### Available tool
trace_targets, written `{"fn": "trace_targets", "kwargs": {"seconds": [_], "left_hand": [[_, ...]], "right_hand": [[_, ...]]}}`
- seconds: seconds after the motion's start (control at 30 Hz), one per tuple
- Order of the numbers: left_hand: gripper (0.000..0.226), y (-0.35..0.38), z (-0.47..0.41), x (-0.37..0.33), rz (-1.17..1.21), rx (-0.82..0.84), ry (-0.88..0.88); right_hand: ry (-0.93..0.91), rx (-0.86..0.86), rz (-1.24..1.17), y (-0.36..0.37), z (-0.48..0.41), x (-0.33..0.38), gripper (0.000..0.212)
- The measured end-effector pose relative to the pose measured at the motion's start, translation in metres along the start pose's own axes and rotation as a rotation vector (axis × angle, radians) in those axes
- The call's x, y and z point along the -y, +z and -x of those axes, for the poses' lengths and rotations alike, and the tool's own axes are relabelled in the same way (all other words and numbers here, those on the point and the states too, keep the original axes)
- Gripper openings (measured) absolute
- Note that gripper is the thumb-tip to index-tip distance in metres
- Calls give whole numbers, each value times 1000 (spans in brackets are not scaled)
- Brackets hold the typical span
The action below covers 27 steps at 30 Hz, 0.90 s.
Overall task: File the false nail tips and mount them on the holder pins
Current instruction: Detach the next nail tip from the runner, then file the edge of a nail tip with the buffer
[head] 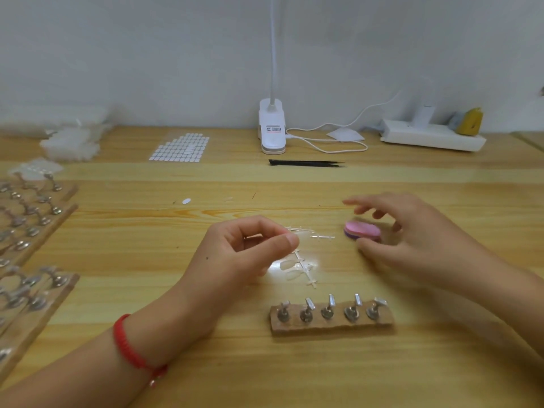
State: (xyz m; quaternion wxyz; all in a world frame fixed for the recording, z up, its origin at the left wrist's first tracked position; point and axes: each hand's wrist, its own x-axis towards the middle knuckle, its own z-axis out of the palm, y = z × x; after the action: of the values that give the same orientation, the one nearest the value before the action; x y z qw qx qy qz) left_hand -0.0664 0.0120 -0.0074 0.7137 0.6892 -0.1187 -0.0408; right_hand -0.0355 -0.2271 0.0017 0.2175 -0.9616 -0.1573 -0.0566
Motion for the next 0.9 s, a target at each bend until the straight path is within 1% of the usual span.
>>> {"fn": "trace_targets", "kwargs": {"seconds": [0.03, 0.07, 0.1, 0.13, 0.17, 0.2, 0.23, 0.27, 0.37, 0.43, 0.47, 0.57, 0.67, 0.83, 0.9], "left_hand": [[10, 0, 0, 0, -6, 3, -2], [10, 0, 0, 0, -10, 5, -5], [9, 0, 0, 0, -14, 7, -8], [9, 0, -1, 1, -19, 8, -11], [8, 0, -1, 1, -25, 7, -16], [9, 0, 0, 2, -29, 6, -22], [9, 0, 0, 2, -29, 4, -26], [10, -1, 0, 2, -25, 0, -27], [12, 0, -1, 2, -17, -15, -28], [18, 1, -1, 2, -26, -19, -26], [22, 2, -1, 2, -33, -22, -24], [24, 2, -2, 4, -56, -33, -26], [25, 3, -2, 6, -78, -21, -18], [24, 3, -2, 6, -98, -36, -14], [24, 4, -2, 6, -107, -43, -22]], "right_hand": [[-31, -35, -11, 4, 0, 0, 36], [-30, -83, -77, 7, 0, 1, 27], [7, -113, -229, 7, 0, 3, 23], [61, -104, -483, 5, -1, 7, 24], [106, -46, -786, 2, 0, 11, 29], [140, 39, -1040, 1, 1, 15, 35], [157, 103, -1186, 3, 2, 18, 41], [162, 147, -1238, 5, 3, 22, 43], [208, 209, -1306, 18, 6, 33, 39], [235, 235, -1336, 23, 8, 36, 36], [235, 242, -1338, 24, 9, 37, 36], [226, 226, -1319, 26, 10, 39, 35], [198, 209, -1257, 28, 12, 41, 38], [171, 228, -1280, 27, 12, 41, 48], [164, 227, -1277, 28, 12, 40, 49]]}}
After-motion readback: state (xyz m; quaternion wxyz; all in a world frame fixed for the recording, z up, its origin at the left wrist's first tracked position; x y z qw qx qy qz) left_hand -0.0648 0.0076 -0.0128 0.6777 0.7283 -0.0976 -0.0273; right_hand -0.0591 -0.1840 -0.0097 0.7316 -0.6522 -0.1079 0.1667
